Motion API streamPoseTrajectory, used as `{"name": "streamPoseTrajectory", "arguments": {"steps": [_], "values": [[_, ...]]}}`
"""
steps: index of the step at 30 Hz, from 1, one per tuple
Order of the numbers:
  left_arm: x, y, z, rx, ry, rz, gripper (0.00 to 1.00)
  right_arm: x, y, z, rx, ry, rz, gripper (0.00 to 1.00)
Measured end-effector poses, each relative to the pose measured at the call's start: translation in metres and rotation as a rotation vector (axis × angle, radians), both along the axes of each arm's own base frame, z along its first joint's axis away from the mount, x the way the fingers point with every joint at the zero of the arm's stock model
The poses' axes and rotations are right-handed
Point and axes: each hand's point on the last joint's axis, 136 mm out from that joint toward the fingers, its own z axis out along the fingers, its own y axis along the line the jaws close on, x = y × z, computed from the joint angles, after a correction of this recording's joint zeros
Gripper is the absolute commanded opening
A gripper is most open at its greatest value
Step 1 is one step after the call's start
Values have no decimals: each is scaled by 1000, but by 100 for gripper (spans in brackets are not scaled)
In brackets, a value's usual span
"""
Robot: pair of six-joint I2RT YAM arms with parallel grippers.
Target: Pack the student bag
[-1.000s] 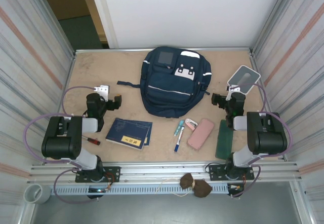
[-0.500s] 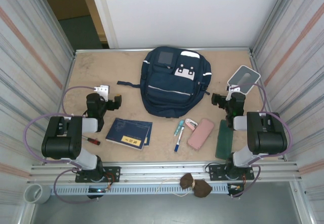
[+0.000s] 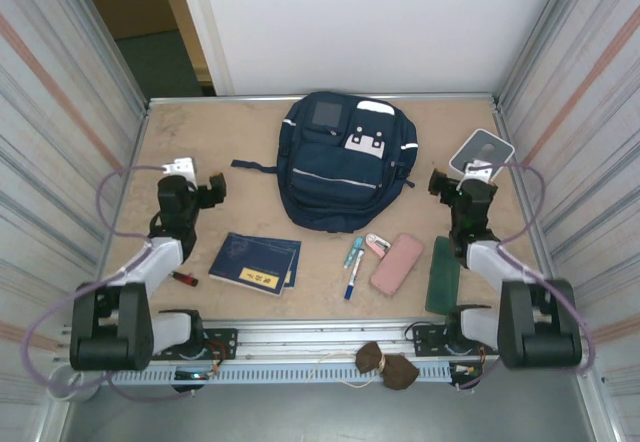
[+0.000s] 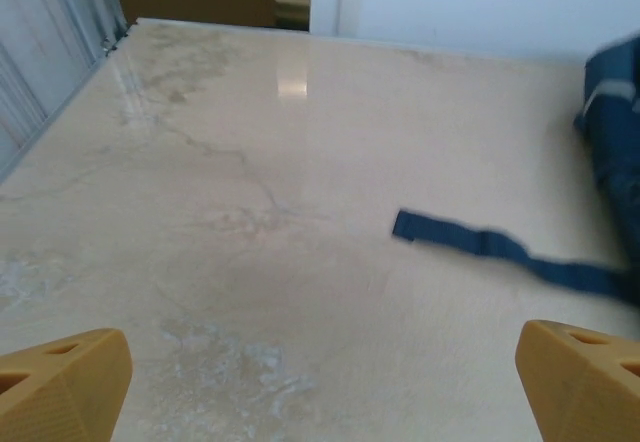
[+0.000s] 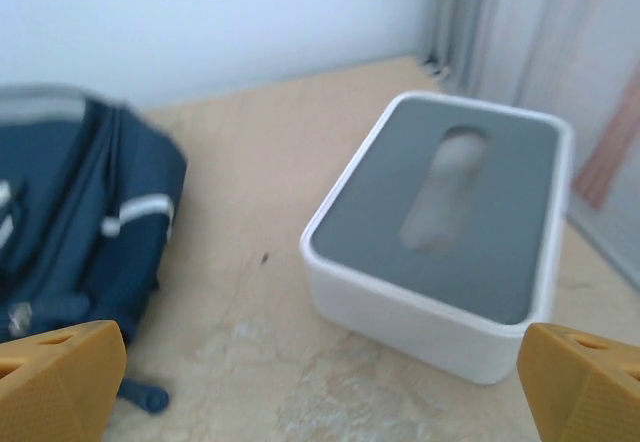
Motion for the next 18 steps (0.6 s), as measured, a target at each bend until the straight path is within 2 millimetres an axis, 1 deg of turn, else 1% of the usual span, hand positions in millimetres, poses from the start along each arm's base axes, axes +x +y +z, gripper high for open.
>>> {"name": "streamPoseTrajectory", "arguments": {"steps": [1, 2, 4, 5, 6, 7, 8, 10, 12, 13, 15, 17, 18], "values": [[-1, -3, 11, -55, -8, 6, 99, -4, -3, 11, 42, -15, -29, 99], [-2, -6, 17, -97, -14, 2, 99, -6, -4, 19, 82, -22, -50, 99], [-5, -23, 24, -204, -4, -27, 99, -4, 1, 36, 168, -26, -60, 99], [-7, -33, 21, -239, 15, -48, 99, -2, 8, 40, 200, -13, -45, 99], [-10, -50, 16, -274, 48, -79, 99, 2, 20, 41, 228, 12, -20, 99], [-15, -71, 8, -301, 95, -121, 99, 6, 37, 40, 250, 51, 21, 99], [-20, -90, 2, -319, 134, -161, 99, 10, 53, 37, 263, 92, 64, 99], [-33, -134, -14, -348, 233, -254, 99, 20, 90, 26, 286, 195, 159, 100], [-42, -167, -27, -365, 314, -317, 99, 29, 119, 11, 308, 305, 243, 96], [-45, -179, -32, -373, 346, -336, 99, 34, 128, 2, 320, 359, 268, 94], [-49, -199, -43, -378, 404, -362, 99, 42, 134, -13, 336, 441, 275, 92], [-53, -217, -51, -375, 449, -383, 97, 50, 131, -28, 351, 508, 263, 90], [-55, -227, -54, -374, 468, -395, 94, 51, 127, -36, 363, 540, 252, 88]]}}
